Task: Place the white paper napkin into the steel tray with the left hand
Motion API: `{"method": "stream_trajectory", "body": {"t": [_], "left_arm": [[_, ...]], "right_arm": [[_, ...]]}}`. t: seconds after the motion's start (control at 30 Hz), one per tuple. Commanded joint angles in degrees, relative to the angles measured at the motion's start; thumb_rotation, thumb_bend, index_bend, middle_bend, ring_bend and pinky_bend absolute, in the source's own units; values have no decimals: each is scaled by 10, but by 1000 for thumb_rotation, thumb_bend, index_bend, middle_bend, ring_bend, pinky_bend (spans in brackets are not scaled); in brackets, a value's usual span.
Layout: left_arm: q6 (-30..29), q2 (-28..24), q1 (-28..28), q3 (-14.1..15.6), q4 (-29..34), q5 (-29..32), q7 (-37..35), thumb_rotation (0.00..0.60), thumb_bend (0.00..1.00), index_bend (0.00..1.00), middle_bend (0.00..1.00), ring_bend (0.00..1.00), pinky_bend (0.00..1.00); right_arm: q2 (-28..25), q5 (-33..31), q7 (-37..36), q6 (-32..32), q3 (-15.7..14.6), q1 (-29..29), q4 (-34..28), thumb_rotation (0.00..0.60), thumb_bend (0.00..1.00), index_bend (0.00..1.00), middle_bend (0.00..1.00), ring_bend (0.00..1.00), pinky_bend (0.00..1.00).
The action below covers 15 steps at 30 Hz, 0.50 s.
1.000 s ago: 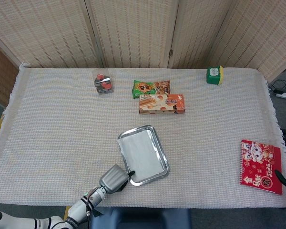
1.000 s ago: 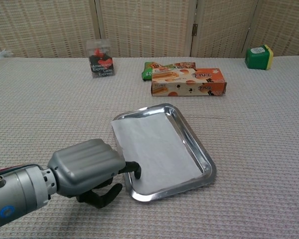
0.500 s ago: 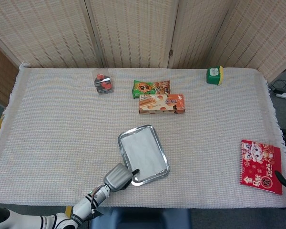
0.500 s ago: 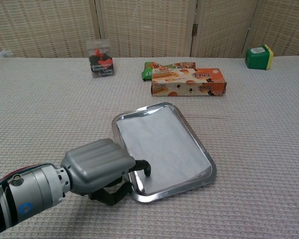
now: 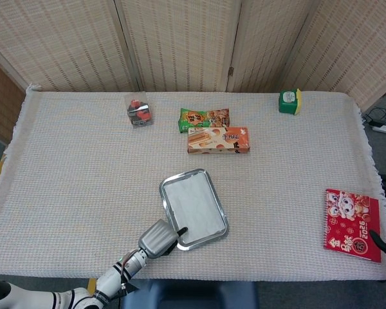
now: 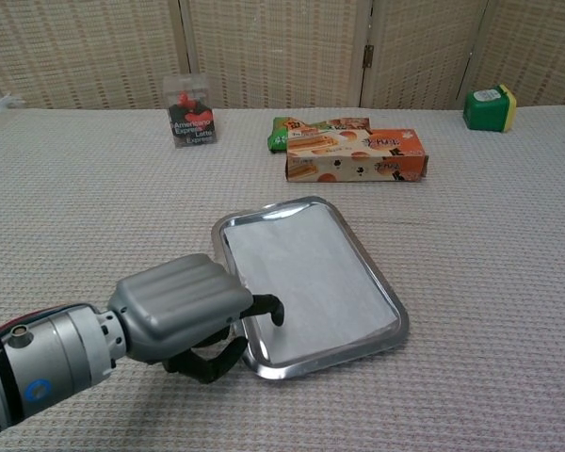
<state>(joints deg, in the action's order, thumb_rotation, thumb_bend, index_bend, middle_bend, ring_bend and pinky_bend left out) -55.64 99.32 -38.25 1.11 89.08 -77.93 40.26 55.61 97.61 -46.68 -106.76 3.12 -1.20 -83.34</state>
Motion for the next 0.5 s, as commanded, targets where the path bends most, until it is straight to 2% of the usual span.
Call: {"method": "stream_trajectory", "body": {"t": [0.03, 0.2, 0.37, 0.43, 0.5], "left_arm": [[-6, -4, 1, 0, 8, -4, 2, 467, 716, 269, 1000, 1000, 1000], [-30, -20, 7, 0, 30, -22, 1, 462, 715, 235, 1000, 1000, 1000], [-98, -65, 34, 1, 61, -59, -18, 467, 699, 208, 1000, 988, 1000], [-141, -89, 55, 3, 70, -77, -41, 470, 674, 203, 1000, 928, 1000], [-178, -109, 77, 9, 72, -90, -68, 485, 649, 197, 970, 804, 972]], "right_arm": [[0, 1, 2, 1, 0, 1, -1, 600, 328, 0, 0, 0, 0], [2, 2, 9, 2, -1, 2, -2, 600, 328, 0, 0, 0, 0], [3, 11, 24, 12, -7, 6, -7, 600, 327, 0, 0, 0, 0], [4, 14, 36, 19, -9, 9, -11, 600, 327, 0, 0, 0, 0], [6, 16, 48, 28, -11, 12, -15, 600, 328, 0, 0, 0, 0]]}}
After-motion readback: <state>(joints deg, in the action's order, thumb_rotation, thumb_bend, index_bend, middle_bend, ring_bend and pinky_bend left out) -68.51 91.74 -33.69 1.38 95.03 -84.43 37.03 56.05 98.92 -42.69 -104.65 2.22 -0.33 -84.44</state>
